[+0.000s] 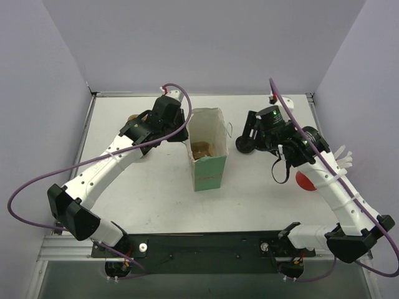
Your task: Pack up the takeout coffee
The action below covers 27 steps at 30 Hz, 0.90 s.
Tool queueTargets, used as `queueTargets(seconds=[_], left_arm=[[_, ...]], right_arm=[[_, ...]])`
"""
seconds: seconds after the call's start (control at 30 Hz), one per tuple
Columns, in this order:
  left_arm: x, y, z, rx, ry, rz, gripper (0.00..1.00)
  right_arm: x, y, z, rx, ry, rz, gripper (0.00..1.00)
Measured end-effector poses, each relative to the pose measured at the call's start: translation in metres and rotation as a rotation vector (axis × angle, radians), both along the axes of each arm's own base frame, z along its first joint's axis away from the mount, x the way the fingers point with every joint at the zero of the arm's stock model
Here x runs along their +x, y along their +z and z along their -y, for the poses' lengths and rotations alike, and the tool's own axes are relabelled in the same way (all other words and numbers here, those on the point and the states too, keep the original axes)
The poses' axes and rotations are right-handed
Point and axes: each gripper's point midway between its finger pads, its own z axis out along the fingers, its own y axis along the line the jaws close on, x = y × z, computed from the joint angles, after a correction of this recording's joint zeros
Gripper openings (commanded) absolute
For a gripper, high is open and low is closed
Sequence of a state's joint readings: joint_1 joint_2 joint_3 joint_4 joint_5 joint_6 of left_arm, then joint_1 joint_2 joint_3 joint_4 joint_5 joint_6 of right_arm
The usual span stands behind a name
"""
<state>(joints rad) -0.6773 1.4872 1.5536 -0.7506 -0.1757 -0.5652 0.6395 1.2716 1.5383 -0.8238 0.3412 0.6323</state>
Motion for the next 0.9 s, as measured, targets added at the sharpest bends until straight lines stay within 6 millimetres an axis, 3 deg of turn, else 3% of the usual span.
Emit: queueTargets(seconds=[0.13, 0.33, 0.6, 0.9], left_arm=[[0.001, 0.002, 0.0, -0.011, -0.008, 0.0, 0.28], [0.0, 0.009, 0.001, -0.03, -0.024, 0.014, 0.35], [0.0, 0.027, -0.004, -0.065, -0.034, 0.061, 0.44], [0.005, 0.034, -0.008, -0.078, -0.033, 0.085, 0.44]], right_arm=[[-0.01, -0.008, 0.036, -0.021, -0.094, -0.013, 0.92], [-0.03, -0.005, 0.08, -0.028, -0.213, 0.019, 0.89], [-0.052, -0.011, 0.125, -0.083, -0.351, 0.027, 0.81], [-0.057, -0.035, 0.173, -0.192, -0.509, -0.054, 0.69]])
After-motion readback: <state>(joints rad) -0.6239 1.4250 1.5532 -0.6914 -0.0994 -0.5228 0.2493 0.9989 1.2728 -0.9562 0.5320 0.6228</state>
